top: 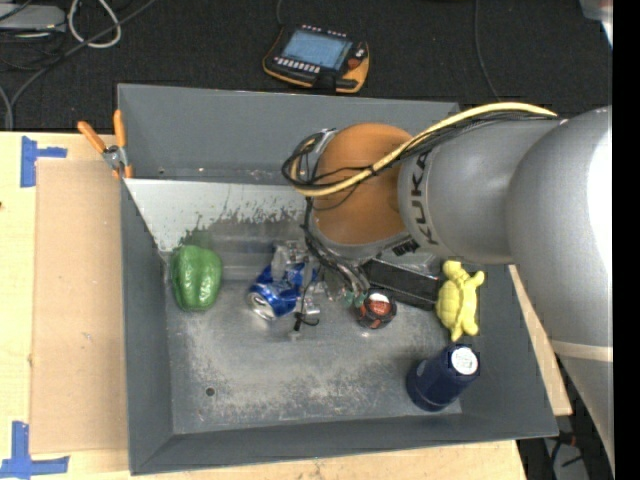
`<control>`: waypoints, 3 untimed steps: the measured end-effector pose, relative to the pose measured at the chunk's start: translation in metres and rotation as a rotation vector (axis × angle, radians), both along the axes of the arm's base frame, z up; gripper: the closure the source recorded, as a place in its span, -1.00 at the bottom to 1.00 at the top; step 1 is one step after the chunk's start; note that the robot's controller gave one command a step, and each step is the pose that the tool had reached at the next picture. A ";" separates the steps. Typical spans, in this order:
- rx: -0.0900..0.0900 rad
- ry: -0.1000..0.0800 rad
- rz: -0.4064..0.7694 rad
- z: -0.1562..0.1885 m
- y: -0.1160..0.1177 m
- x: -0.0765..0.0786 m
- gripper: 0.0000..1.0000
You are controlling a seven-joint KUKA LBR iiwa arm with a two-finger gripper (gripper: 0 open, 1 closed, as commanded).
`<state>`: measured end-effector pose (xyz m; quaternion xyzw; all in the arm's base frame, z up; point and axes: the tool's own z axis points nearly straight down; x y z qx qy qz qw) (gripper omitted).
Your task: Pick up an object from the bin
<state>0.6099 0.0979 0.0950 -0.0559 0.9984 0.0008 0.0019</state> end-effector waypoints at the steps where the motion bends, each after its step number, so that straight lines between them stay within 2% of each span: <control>1: 0.002 -0.001 0.124 -0.026 0.010 0.002 -1.00; 2: -0.001 0.004 0.044 -0.024 -0.009 0.006 -1.00; 3: 0.000 -0.002 0.368 -0.025 -0.093 0.006 -1.00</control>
Offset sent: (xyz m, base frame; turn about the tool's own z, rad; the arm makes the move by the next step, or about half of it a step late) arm 0.0061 -0.0095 -0.0232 -0.0430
